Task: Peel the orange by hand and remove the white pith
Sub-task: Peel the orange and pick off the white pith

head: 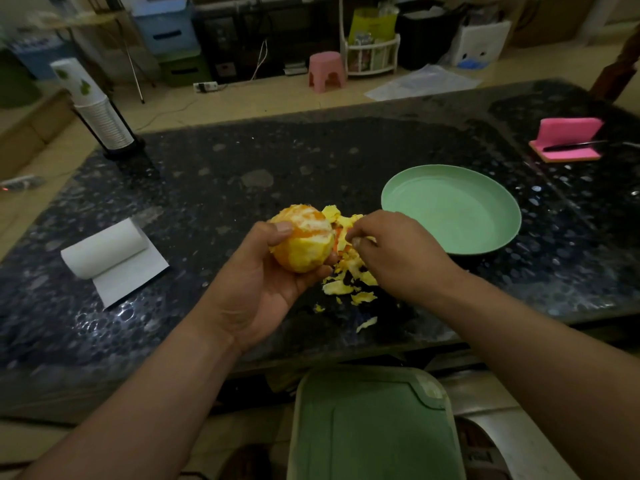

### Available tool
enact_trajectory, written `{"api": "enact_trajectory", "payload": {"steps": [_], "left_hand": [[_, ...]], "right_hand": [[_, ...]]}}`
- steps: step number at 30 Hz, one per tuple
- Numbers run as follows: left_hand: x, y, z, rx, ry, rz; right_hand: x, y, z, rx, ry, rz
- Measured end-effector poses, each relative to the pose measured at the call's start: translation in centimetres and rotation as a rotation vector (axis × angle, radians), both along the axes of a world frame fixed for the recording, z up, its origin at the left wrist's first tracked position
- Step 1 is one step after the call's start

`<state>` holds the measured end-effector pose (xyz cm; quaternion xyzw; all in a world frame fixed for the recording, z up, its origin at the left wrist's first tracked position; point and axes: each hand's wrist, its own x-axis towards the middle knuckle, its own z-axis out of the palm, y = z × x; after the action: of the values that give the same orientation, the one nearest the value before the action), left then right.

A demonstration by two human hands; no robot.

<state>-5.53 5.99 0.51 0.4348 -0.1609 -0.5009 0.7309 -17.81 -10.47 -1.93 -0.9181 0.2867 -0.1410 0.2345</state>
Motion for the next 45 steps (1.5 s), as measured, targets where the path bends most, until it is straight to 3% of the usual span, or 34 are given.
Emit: {"api": "enact_trajectory", "payload": {"steps": [4,9,20,28,38,45], "left_hand": [[-0.1,0.0,0.1,0.007,-0.017,-0.005],[0.2,-0.1,0.1,0.039,-0.056,-0.001],[-0.1,-0.2,0.0,0.181,-0.187,-0.005],[0.1,0.0,-0.2,0.226,-0.21,-0.034],[0.9,0.9,0.0,0.24,-0.191,-0.137],[1.4,1.3,0.1,0.22,-0.164,-0.162]], "right_hand": [[-0.7,0.1,1.1,-0.071,-0.141,-0.03],[-2.0,1.8,4.2,0.025,-0.366,0.166],[-1.9,2.1,4.0,-0.376,-0.261,0.283],[-1.3,2.8,4.0,-0.5,-0.267,0.258],[-1.6,2.8,3.6,-0.412,-0.339,0.276],[-1.9,2.9,3.7,-0.057,-0.401,0.296]]}}
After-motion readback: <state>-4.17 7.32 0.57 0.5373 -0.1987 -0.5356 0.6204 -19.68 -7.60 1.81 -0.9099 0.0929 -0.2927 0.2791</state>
